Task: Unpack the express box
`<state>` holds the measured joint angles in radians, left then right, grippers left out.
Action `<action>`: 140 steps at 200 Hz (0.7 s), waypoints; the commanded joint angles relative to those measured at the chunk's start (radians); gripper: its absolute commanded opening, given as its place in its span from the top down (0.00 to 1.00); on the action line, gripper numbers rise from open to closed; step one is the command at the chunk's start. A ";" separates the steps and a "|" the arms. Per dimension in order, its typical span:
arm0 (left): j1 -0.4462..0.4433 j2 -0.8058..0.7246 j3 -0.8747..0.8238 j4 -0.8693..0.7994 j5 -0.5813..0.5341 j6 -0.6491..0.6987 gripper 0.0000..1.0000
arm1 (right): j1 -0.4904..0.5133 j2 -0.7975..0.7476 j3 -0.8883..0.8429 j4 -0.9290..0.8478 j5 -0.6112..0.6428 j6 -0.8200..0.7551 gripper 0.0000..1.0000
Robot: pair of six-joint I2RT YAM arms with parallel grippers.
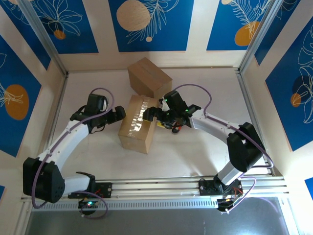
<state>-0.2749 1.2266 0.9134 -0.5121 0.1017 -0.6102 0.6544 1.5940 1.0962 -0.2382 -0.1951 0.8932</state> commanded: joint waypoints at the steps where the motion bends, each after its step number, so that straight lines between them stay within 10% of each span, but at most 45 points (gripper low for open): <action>1: -0.011 -0.034 -0.053 -0.062 0.089 -0.016 0.00 | 0.001 0.028 -0.022 0.020 0.039 0.018 0.01; 140: -0.100 -0.020 0.223 -0.242 0.102 0.109 0.00 | 0.004 0.121 -0.024 0.039 0.009 0.015 0.31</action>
<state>-0.3248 1.1744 1.0626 -0.6518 0.1814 -0.5652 0.6487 1.6524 1.0958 -0.0982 -0.2333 0.9119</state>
